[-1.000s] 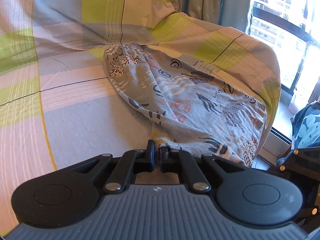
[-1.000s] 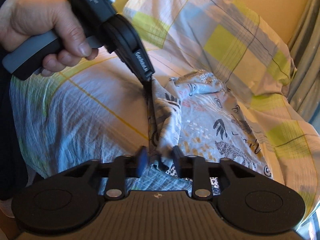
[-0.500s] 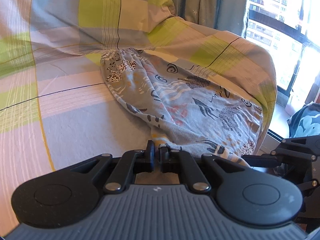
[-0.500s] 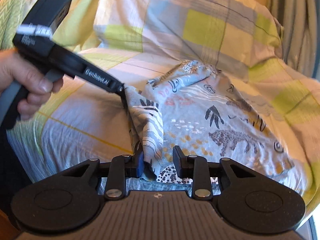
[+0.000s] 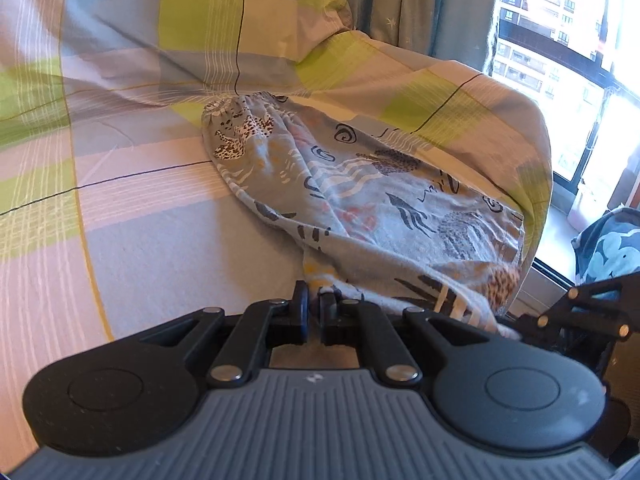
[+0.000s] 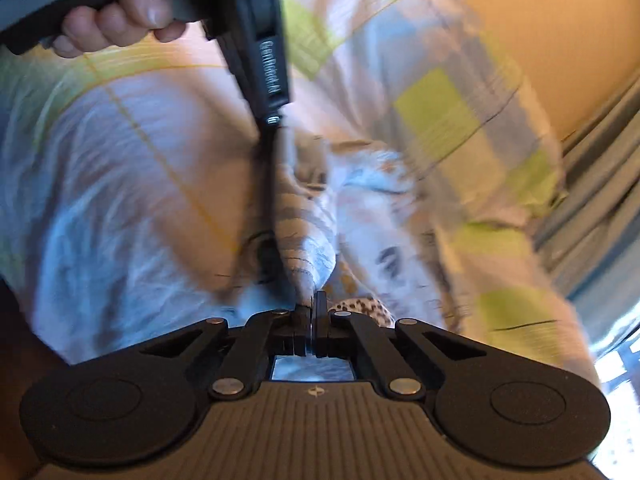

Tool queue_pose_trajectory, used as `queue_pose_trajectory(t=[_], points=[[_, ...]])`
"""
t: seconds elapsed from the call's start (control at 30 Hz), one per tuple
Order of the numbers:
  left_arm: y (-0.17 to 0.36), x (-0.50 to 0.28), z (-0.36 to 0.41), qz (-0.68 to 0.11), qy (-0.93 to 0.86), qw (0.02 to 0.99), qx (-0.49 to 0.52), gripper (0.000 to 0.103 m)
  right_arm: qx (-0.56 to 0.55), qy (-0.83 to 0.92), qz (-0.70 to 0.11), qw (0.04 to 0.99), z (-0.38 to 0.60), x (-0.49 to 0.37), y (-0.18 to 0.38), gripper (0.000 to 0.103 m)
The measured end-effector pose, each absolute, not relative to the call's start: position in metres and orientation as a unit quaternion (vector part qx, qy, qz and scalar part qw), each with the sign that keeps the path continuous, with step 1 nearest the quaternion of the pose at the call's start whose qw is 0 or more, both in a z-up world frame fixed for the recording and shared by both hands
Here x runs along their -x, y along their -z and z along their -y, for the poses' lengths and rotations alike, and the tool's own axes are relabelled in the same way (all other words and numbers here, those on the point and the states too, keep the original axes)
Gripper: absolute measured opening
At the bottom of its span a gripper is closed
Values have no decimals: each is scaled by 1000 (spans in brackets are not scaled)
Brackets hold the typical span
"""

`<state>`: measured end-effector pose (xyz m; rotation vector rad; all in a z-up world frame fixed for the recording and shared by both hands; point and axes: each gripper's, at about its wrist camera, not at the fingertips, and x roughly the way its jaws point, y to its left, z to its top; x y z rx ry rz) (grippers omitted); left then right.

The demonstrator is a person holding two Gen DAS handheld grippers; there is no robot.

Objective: Fold clothes

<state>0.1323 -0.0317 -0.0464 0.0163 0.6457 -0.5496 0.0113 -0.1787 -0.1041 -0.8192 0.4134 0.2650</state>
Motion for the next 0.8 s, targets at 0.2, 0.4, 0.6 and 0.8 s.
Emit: queue_pose_trajectory(t=[0.2,0.4,0.6,0.8], points=[[48,-134,32,-317,265,910,-16,4,395,-162,-245,870,176,-7,115,0],[49,-132,35,-314,264,912,-33,5,395,-158,-232,874,174,3,113,43],[49,-133,34,-316,264,911,-29,6,431,-174,-212,860,164,12,120,46],[46,-137,28,-324,261,909,-9,7,505,-152,-167,833,156,3,136,32]])
